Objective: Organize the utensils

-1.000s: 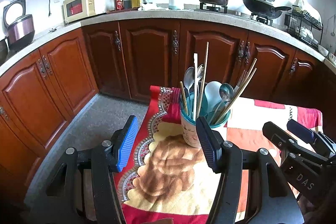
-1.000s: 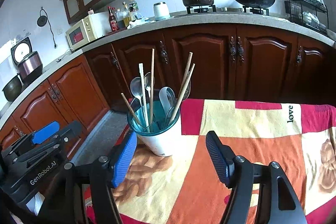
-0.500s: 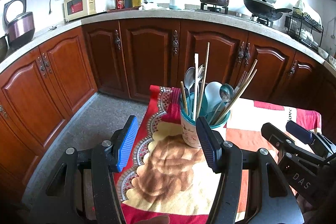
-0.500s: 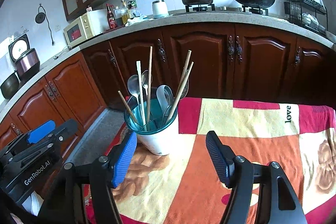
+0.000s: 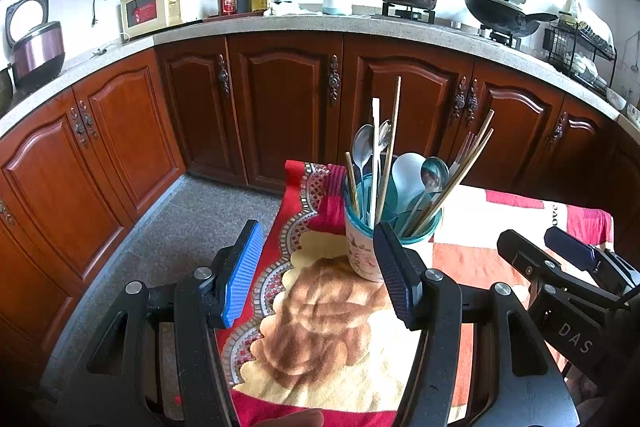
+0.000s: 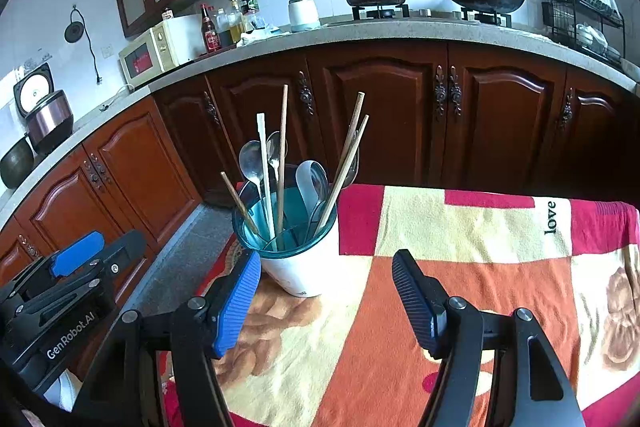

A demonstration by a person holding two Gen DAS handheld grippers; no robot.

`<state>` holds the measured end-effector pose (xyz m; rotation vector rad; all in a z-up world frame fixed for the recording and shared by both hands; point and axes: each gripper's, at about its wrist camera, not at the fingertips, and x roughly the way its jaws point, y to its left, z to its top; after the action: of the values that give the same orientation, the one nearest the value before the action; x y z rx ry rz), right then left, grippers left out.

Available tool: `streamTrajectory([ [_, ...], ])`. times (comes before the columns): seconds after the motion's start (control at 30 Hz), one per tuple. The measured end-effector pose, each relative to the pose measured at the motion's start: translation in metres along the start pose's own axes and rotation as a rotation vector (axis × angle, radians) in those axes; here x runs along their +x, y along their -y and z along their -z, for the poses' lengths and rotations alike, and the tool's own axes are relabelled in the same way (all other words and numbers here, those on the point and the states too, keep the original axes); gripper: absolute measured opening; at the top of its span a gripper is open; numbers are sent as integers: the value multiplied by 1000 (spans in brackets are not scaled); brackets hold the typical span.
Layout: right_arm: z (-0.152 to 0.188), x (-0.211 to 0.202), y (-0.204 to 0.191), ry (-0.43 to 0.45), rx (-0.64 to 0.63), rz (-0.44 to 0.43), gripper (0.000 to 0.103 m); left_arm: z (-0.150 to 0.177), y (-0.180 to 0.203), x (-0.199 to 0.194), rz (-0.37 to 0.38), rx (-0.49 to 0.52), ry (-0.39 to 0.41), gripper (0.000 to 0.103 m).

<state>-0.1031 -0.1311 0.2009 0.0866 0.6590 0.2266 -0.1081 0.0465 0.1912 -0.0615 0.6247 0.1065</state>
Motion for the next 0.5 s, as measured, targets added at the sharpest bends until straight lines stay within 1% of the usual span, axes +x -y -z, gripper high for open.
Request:
streamTrajectory([
  [0.5,1,9,-5,-16,-1,1,66,0,-1,5,-1,2,-4,58],
])
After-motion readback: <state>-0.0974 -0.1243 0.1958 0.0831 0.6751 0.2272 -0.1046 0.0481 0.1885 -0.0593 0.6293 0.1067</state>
